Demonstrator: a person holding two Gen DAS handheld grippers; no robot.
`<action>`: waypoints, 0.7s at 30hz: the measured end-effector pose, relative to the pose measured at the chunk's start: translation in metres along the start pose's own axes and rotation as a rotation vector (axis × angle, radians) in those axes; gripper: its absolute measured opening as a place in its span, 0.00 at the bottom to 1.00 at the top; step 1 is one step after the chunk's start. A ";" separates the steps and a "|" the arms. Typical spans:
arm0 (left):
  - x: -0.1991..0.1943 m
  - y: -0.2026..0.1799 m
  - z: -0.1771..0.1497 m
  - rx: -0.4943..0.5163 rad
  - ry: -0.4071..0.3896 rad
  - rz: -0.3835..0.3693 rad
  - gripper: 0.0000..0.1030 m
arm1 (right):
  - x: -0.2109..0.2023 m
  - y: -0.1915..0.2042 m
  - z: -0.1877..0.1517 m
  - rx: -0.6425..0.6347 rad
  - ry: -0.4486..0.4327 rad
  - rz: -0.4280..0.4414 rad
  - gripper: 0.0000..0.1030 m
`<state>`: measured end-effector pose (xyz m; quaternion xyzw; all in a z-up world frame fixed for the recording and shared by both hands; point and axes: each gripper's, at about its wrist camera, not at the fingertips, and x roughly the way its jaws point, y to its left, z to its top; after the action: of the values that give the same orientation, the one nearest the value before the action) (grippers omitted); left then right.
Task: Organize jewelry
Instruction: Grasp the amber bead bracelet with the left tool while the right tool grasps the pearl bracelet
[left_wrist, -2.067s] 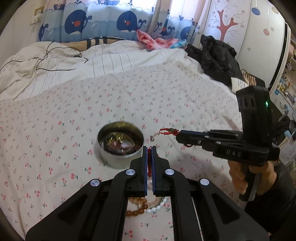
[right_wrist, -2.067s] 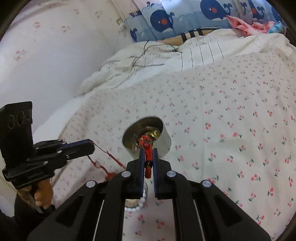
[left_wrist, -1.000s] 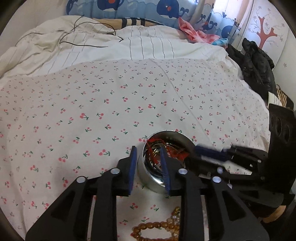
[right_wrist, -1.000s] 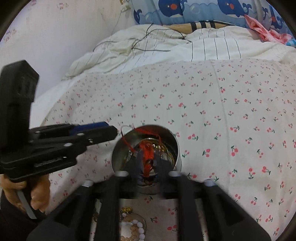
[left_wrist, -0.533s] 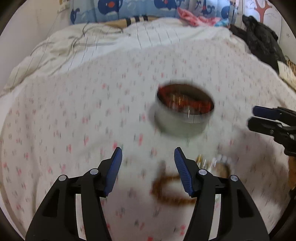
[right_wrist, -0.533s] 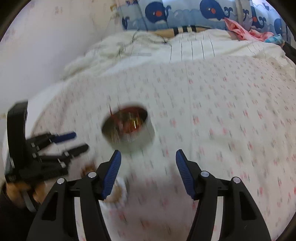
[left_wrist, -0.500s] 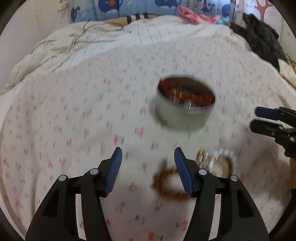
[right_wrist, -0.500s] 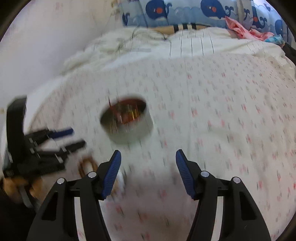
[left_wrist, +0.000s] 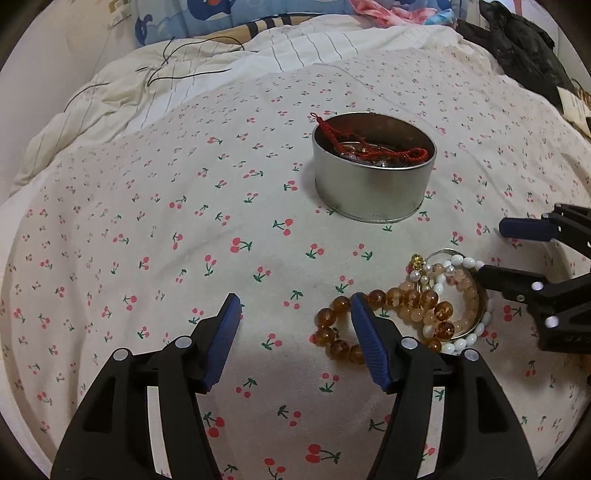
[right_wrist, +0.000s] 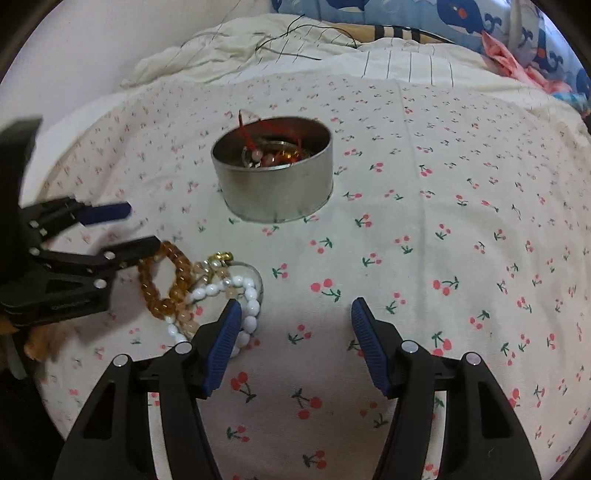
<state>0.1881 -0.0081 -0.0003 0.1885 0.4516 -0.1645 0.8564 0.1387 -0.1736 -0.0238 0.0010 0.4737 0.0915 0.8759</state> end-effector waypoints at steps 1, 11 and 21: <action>0.000 -0.001 0.000 0.007 0.001 0.006 0.59 | 0.002 0.003 0.000 -0.019 -0.002 -0.023 0.62; -0.002 -0.015 -0.001 0.070 -0.004 0.037 0.65 | 0.009 0.013 0.002 -0.110 -0.027 -0.194 0.69; -0.004 -0.019 -0.001 0.088 -0.012 0.040 0.67 | 0.002 -0.023 0.007 -0.027 -0.018 -0.330 0.69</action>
<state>0.1767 -0.0239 -0.0005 0.2340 0.4350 -0.1684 0.8530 0.1496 -0.1951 -0.0234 -0.0876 0.4584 -0.0474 0.8831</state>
